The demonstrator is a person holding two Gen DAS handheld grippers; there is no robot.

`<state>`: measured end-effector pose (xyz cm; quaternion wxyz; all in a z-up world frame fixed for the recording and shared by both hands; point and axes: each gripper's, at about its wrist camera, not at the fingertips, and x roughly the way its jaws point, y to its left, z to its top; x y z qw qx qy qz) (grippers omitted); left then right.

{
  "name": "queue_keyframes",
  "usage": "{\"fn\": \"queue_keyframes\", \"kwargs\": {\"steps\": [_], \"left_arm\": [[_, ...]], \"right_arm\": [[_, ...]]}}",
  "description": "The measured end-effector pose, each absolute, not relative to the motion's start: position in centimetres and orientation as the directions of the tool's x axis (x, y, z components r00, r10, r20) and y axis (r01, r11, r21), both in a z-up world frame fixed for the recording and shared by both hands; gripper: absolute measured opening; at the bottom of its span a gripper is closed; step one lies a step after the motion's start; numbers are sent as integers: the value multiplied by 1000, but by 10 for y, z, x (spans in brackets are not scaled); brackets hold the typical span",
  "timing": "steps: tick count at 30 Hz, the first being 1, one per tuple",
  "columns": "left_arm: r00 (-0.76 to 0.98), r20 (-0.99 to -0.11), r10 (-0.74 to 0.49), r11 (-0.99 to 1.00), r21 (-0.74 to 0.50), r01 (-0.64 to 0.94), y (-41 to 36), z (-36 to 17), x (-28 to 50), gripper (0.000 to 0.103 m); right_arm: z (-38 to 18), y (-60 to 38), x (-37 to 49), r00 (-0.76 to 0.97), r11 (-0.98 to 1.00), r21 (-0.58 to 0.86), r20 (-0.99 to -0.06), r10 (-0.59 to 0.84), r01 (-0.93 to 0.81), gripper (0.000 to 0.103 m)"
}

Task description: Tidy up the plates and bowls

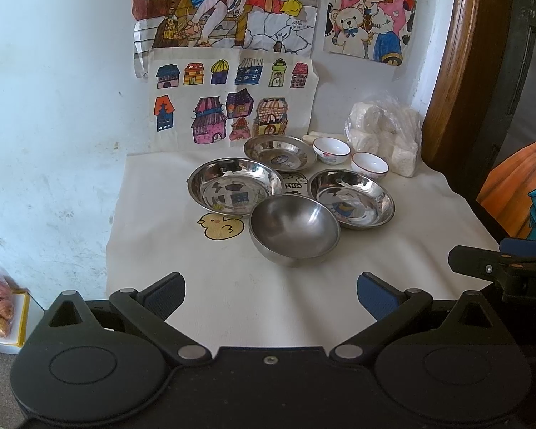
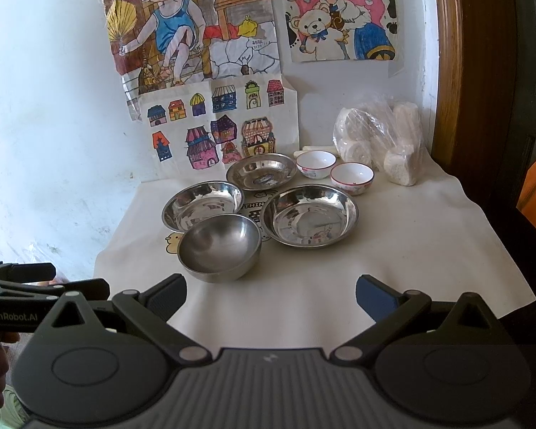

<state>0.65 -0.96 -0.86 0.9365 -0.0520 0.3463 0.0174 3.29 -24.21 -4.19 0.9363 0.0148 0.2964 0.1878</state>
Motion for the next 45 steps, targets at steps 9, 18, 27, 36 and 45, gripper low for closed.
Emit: {"fn": "queue_keyframes", "kwargs": {"steps": [9,18,27,36,45], "left_arm": [[755,-656,-3,994,-85,-70,-11,-13,11,102],[740,-673,-1,994,-82,-73,-15,-16,19,102],[714,-700,9,993,-76,-87,-25,-20,40,102],[661,-749,42,988,-66,-137,-39,-30,77,102],[613,-786,79,964,-96,-247,-56,-39,118,102]], "right_arm": [[-42,-243,35,750,929,142,-554,361,-342,103],[-49,-248,46,734,925,154,-569,370,-347,103],[-56,-255,69,708,917,167,-590,388,-363,103],[-66,-268,115,654,890,176,-621,432,-421,103],[-68,-284,174,566,834,175,-660,494,-524,103]]}}
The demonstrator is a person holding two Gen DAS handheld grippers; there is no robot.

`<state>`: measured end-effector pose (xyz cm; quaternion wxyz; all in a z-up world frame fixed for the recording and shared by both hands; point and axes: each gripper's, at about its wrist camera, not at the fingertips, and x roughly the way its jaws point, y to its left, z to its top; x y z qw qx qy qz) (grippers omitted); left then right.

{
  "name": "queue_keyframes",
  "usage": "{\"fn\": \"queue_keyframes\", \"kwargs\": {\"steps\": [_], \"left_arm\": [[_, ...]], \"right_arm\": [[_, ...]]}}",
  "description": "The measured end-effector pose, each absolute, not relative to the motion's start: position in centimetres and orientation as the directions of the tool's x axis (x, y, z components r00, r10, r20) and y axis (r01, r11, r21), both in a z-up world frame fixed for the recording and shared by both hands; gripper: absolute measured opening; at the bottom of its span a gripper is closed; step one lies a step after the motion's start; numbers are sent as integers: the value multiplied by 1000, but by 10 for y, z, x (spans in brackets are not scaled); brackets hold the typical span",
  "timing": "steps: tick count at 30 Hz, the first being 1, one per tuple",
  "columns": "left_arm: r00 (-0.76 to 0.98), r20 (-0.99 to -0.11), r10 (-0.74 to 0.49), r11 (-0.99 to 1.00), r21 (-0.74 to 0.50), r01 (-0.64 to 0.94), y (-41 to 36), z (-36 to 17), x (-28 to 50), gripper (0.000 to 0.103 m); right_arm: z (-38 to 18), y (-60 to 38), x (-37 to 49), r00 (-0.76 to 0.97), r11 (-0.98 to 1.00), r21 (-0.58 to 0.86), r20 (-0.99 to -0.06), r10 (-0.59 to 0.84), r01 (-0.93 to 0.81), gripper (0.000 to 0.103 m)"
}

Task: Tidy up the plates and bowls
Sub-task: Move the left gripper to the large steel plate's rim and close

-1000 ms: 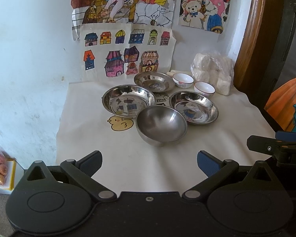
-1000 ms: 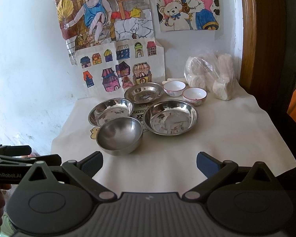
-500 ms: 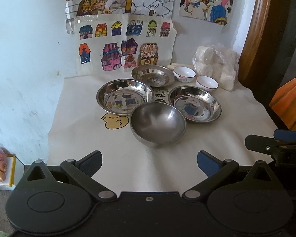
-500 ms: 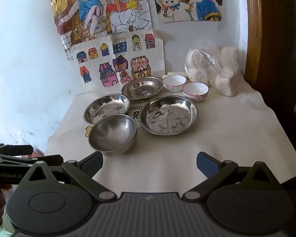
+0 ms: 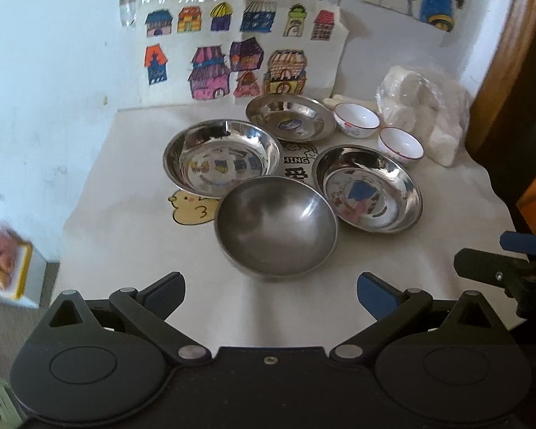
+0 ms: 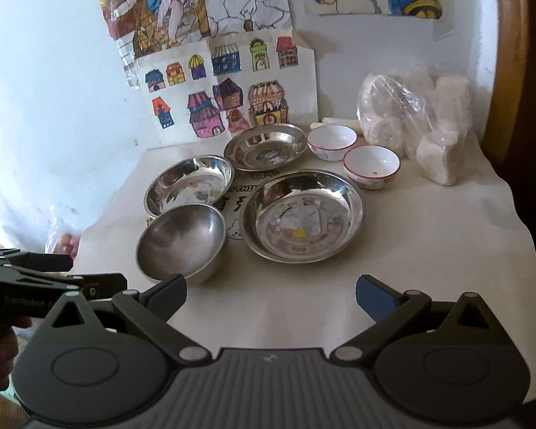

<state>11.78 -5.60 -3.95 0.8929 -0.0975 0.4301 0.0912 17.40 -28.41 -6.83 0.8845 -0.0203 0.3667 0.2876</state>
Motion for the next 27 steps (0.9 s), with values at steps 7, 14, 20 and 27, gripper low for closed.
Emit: {"fn": "queue_keyframes", "kwargs": {"steps": [7,14,20,27], "left_arm": [[583,-803,120,920,-131,-369,-46,-34,138,102],[559,-816,151,913,-101,-395,-17,-33,154,102],[538,-833,129,917,-106,-384,17,-42,172,102],[522,-847,103,933,-100,-346,62,-56,203,102]], "right_arm": [[-68,-294,202,507,801,206,-679,530,-562,103],[-69,-280,223,493,792,218,-679,543,-571,103],[-71,-257,236,508,812,220,-684,524,-541,103],[-76,-212,254,520,827,194,-695,496,-528,103]]}}
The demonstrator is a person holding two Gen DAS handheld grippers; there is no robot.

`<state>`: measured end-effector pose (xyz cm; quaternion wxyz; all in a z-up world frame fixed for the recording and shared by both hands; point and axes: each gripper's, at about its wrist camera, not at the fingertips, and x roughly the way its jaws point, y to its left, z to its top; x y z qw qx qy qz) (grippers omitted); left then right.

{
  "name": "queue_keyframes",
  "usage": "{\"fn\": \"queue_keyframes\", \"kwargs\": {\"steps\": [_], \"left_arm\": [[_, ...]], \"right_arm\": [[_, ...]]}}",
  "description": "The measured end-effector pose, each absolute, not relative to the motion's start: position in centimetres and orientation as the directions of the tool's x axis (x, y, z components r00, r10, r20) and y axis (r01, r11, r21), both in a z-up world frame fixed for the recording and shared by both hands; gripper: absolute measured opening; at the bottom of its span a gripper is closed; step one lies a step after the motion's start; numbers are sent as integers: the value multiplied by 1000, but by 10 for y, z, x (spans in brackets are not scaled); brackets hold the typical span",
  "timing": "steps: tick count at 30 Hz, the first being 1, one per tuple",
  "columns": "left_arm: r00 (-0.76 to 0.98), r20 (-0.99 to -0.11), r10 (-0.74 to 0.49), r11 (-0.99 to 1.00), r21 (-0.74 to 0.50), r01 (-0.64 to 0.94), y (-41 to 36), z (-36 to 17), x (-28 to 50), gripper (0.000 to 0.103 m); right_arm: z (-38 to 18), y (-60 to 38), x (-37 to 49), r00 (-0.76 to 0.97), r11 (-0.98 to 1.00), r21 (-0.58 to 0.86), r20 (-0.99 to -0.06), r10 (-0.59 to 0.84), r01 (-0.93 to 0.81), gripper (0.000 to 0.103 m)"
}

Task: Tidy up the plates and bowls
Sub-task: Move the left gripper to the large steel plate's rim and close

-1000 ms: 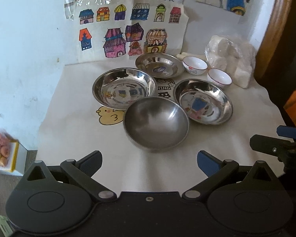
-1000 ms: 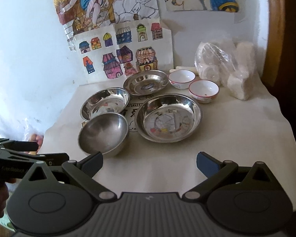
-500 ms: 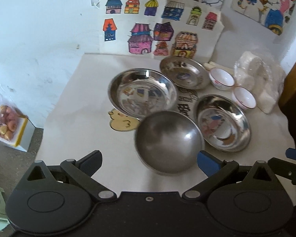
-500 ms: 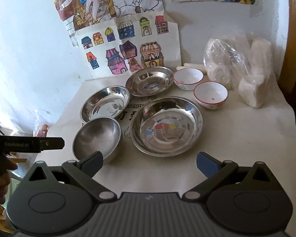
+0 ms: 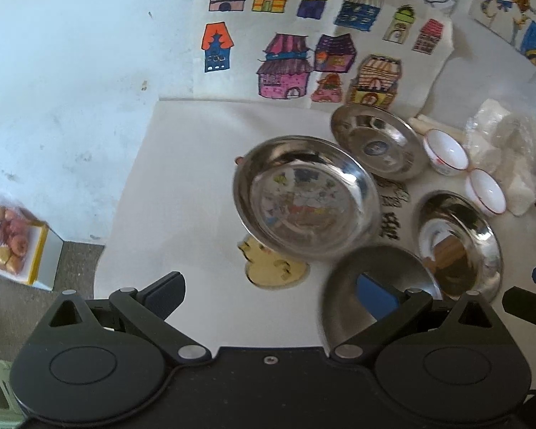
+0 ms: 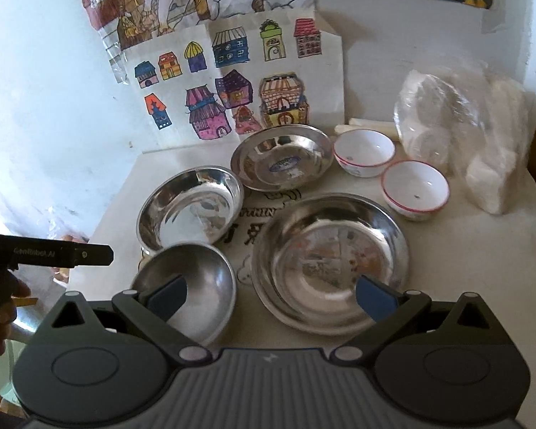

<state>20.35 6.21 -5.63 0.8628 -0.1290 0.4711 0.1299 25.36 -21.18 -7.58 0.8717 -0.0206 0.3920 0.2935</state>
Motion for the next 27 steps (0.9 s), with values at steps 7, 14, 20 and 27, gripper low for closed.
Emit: {"fn": "queue_keyframes", "kwargs": {"steps": [7,14,20,27], "left_arm": [[504,-860,81,942,-99,-321,105,-76,242,102],[479,-876,55,948,-105,-301,127,-98,277,102],[463,-886,23,954,-119,-274,131,-113,296,102],[450,-893,1,953,-136,-271,130,-122,309,98]], "right_arm": [[-80,-162,282,508,822,190,-705,495,-538,103],[-93,-120,313,466,796,173,-731,498,-580,103],[-109,-97,337,419,799,182,-773,476,-573,103],[-125,-80,359,373,809,199,-809,453,-553,98]]}}
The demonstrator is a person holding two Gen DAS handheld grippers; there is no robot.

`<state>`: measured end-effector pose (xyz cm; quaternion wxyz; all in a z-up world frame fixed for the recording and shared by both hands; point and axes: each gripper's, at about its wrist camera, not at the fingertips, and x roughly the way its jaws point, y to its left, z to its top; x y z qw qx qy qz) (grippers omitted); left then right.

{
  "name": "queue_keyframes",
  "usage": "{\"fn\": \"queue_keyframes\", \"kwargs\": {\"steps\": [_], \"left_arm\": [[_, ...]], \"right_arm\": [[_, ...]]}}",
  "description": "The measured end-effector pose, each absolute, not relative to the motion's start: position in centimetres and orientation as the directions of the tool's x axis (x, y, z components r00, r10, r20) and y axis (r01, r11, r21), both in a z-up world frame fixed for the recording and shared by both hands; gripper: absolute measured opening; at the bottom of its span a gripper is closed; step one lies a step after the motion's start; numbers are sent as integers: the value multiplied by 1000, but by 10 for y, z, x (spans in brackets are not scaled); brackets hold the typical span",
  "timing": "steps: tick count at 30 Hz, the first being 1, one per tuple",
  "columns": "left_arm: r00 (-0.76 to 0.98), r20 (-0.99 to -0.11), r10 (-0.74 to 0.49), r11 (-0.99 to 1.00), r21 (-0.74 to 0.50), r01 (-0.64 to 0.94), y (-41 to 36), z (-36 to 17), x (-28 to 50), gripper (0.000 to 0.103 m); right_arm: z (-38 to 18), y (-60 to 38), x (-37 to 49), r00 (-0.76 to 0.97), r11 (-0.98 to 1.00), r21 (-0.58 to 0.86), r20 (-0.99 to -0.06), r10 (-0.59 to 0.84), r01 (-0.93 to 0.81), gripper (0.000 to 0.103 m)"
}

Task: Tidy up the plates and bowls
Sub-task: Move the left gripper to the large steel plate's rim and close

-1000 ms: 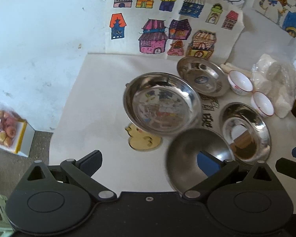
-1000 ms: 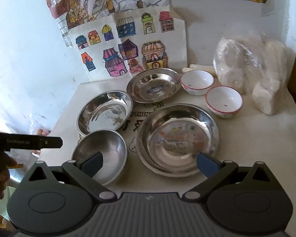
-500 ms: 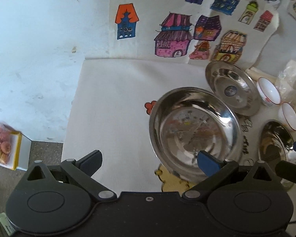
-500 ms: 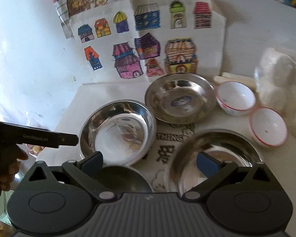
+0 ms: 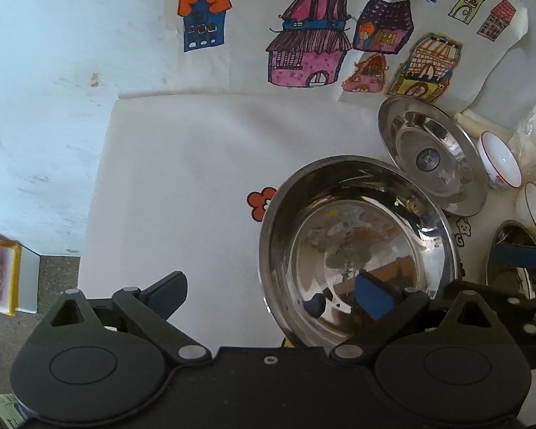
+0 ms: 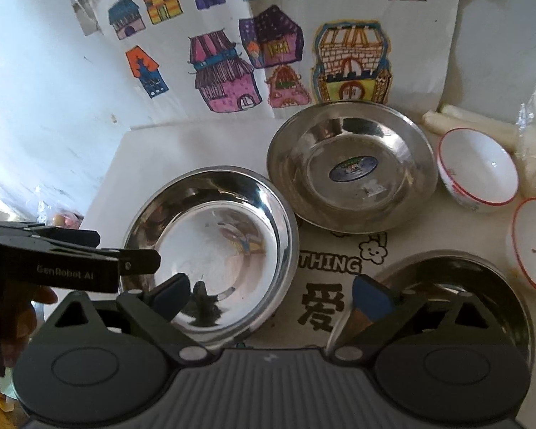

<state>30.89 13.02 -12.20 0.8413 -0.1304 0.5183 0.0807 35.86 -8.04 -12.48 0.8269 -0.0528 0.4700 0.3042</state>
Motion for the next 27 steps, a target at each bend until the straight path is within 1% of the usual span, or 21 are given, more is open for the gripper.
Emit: {"fn": "queue_keyframes", "kwargs": {"steps": [2,6,9,11,15,17,19,21,24,26,27], "left_arm": [[451,-893,-5,951,-143,-273,130,-122,312,96],[460,-887,-20,946,-165,-278,130,-123,316,93],[464,-884,-50,938,-201,-282,132,-124,318,82],[465,-882,-67,930,-225,-291,132,-125,318,81],[465,-881,-84,914,-255,-317,132,-127,319,70],[464,-882,-87,905,-264,-333,132,-127,319,65],[462,-882,-91,895,-276,-351,133,-128,319,54],[457,-885,-91,885,-282,-370,134,-129,318,50],[453,-889,-72,878,-272,-395,135,-131,318,41],[452,-889,-66,870,-273,-411,137,-131,316,35],[450,-891,-62,866,-272,-419,139,-132,315,31]], "right_arm": [[-126,-78,363,362,815,218,-813,456,-537,92],[-130,-74,369,343,815,229,-822,455,-532,87],[-134,-72,371,329,814,232,-830,451,-533,83],[-135,-72,373,320,814,235,-834,449,-531,79],[-138,-74,377,298,815,245,-844,445,-525,73],[-140,-74,380,285,815,251,-850,444,-522,68],[-142,-74,382,275,815,257,-853,444,-520,65],[-144,-74,383,266,813,266,-853,448,-517,61],[-145,-75,384,259,809,275,-852,456,-520,51],[-145,-74,385,252,806,277,-853,457,-523,34],[-146,-73,385,249,804,279,-854,458,-524,31]]}}
